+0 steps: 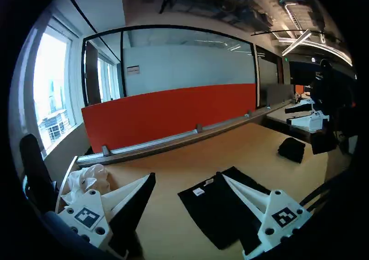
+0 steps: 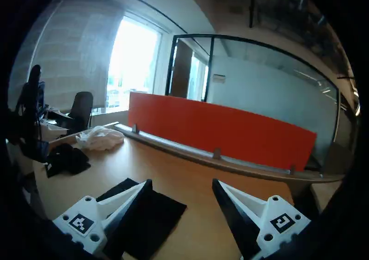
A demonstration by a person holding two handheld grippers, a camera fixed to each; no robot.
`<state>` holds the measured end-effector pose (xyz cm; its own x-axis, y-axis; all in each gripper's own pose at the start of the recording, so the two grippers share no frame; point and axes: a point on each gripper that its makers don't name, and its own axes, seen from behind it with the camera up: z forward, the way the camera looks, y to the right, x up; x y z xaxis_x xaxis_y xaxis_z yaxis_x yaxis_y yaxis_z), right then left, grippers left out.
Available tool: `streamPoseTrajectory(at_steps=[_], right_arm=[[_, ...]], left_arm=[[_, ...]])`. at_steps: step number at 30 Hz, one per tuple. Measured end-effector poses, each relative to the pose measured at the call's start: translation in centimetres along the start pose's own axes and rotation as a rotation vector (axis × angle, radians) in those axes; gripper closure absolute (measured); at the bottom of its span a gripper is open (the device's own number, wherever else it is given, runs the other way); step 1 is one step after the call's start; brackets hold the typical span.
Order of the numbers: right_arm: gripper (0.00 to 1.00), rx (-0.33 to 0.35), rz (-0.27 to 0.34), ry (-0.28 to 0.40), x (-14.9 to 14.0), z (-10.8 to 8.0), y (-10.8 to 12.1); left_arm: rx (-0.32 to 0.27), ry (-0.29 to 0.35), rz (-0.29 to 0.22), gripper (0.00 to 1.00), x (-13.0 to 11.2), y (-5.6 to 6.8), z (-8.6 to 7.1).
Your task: Fold towel
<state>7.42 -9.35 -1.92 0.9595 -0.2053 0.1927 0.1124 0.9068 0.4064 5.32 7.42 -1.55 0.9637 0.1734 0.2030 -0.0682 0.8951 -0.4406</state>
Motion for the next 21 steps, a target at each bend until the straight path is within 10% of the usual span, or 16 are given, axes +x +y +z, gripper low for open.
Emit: streamPoseTrajectory(at_steps=[21], right_arm=[[0.00,0.140,-0.028,-0.128,-5.0,1.1,-3.8]], left_arm=[[-0.146,-0.114,0.027,0.04,-5.3,4.1,1.3]])
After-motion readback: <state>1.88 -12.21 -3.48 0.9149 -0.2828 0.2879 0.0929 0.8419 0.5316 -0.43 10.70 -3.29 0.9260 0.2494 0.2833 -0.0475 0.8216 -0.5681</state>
